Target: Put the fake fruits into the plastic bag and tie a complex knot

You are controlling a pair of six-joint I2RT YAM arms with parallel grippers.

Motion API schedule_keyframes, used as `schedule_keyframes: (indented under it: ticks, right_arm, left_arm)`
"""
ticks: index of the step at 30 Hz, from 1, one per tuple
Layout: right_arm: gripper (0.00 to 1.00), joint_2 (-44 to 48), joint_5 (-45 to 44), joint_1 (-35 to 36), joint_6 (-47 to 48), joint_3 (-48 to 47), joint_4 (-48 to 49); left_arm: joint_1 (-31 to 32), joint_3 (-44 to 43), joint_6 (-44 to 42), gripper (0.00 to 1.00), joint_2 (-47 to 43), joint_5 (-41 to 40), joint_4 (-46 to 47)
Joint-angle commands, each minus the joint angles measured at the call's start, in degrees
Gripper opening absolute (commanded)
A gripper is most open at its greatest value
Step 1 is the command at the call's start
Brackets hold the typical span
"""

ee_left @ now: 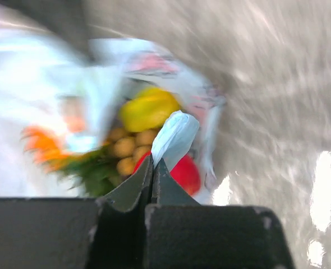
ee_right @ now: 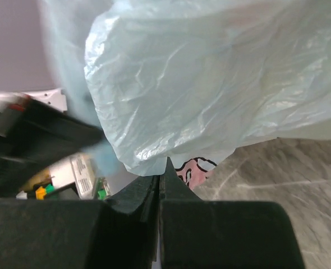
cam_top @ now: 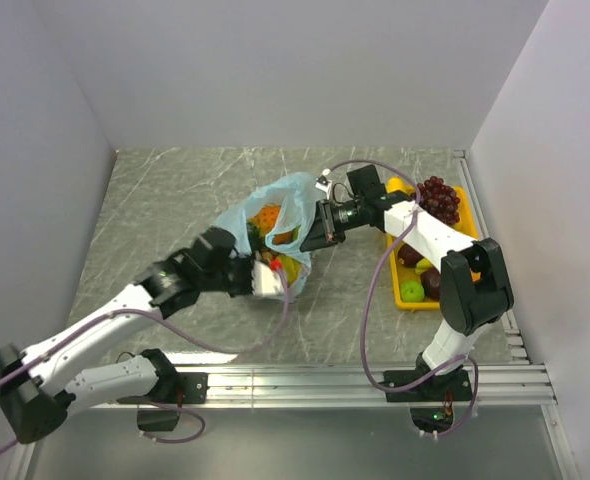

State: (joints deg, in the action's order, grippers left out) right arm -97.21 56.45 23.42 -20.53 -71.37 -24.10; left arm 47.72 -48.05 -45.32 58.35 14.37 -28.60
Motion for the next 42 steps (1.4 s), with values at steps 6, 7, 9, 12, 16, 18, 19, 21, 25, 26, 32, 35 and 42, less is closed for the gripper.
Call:
schedule_keyframes:
  ticks: [6,7,9,12,16,18,19,21,25,26,32,35,42]
  right_arm:
    - [0.00,3.60,16.37,-5.31,15.51,-3.07,-8.07]
    - [0.00,4.04,18.76,-6.71,15.61,-2.98,-7.81]
    - [0.00,4.66,22.55,-7.59,14.39,-4.21,-6.85]
    - [0.00,3.87,26.87,-8.21,14.03,-9.65,-8.94]
    - [0.00,1.94,27.05,-8.13,12.54,-11.68,-6.58]
    - [0.00,-0.42,25.91,-8.13,12.01,-11.15,-5.96]
    - [0.00,-1.31,25.12,-8.13,12.97,-12.55,-7.35]
    - [0.03,-3.68,21.62,-8.48,19.98,-15.27,-16.73]
    - [0.13,-5.53,12.83,-9.53,34.67,-22.74,-33.62]
    - [0.14,-5.36,10.12,-9.71,35.73,-23.28,-35.21]
    - [0.45,-0.63,-6.33,-10.68,40.83,-31.95,-41.47]
    - [0.65,0.70,-14.39,-9.02,41.01,-40.55,-40.68]
    - [0.73,-2.02,-36.57,9.59,56.18,-55.54,-43.93]
  left_arm:
    - [-16.86,-20.31,30.08,0.00,-3.34,15.32,-0.40]
    - [-18.18,-21.46,32.20,0.00,-2.98,15.60,0.12]
    - [-22.05,-23.66,37.90,0.00,-2.10,15.77,1.52]
    - [-27.41,-25.51,43.02,0.00,-0.87,16.39,5.56]
    - [-29.44,-23.34,43.21,0.00,1.33,18.95,1.45]
    - [-29.53,-20.08,41.21,0.00,1.94,18.06,0.57]
    - [-29.53,-17.63,40.93,0.00,2.29,17.80,0.30]
    - [-29.53,-15.59,40.67,0.00,3.69,17.62,1.27]
    - [-29.53,-14.87,43.38,0.00,6.69,18.75,2.58]
    - [-29.53,-14.96,44.17,0.00,7.04,20.24,2.76]
    - [-29.62,-14.00,48.57,0.00,7.75,23.42,5.57]
    - [-29.62,-13.38,50.15,0.00,7.40,23.95,7.23]
    - [-30.41,-11.89,56.38,0.00,5.73,24.56,10.32]
